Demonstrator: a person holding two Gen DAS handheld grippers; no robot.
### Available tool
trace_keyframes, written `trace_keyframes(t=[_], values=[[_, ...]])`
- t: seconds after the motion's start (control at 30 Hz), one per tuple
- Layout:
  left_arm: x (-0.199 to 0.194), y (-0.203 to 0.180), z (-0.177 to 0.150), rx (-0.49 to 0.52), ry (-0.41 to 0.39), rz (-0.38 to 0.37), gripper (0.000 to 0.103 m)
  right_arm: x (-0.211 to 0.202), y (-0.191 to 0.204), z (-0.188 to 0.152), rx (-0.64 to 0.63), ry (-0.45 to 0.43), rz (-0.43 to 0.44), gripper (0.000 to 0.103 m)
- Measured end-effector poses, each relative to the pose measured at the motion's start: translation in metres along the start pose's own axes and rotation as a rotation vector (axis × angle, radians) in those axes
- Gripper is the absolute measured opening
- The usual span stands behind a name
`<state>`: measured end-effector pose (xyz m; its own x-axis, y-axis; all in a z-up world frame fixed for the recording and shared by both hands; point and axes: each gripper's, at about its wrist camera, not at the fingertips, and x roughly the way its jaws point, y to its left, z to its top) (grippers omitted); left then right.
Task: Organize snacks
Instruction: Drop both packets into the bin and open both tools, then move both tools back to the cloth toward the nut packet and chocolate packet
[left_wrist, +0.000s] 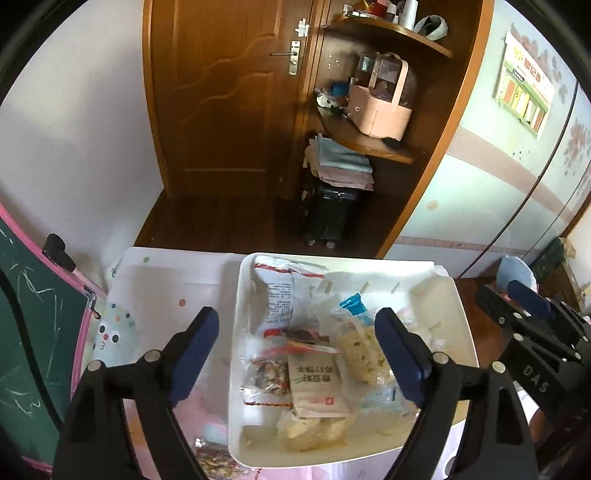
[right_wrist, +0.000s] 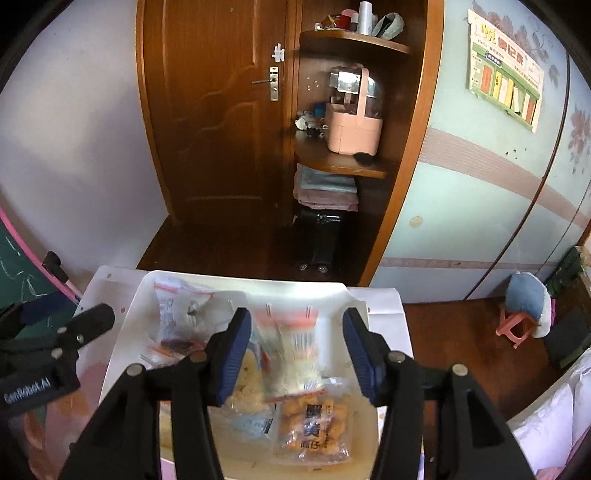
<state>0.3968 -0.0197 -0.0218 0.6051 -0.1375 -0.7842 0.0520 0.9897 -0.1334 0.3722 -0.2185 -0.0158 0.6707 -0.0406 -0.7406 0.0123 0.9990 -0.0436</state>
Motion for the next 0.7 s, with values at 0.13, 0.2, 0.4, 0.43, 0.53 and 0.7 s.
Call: trace_keyframes(t=[0.13,0.2,0.4,0.43,0.53,0.7], values=[[-0.008,0.007,-0.005,0.016,-0.011,0.015,0.086,-0.007,-0.006,-0.005,0.013,0.005,0.024,0.052],[-0.012,0.009,-0.007,0.021,-0.012,0.023,0.086,-0.011,-0.009,-0.007,0.016,0.008,0.028,0.052],[-0.025,0.019,-0.017,0.026,0.004,0.047,0.086,-0.027,-0.012,-0.018,0.007,0.013,0.017,0.052],[-0.028,0.020,-0.019,0.029,0.005,0.051,0.086,-0.032,-0.012,-0.020,0.001,0.014,0.017,0.052],[-0.043,0.022,-0.027,0.043,-0.002,0.057,0.086,-0.049,-0.011,-0.027,-0.012,0.005,0.018,0.052],[-0.072,0.025,-0.042,0.069,-0.018,0.052,0.086,-0.083,-0.011,-0.042,-0.028,-0.012,0.035,0.052]])
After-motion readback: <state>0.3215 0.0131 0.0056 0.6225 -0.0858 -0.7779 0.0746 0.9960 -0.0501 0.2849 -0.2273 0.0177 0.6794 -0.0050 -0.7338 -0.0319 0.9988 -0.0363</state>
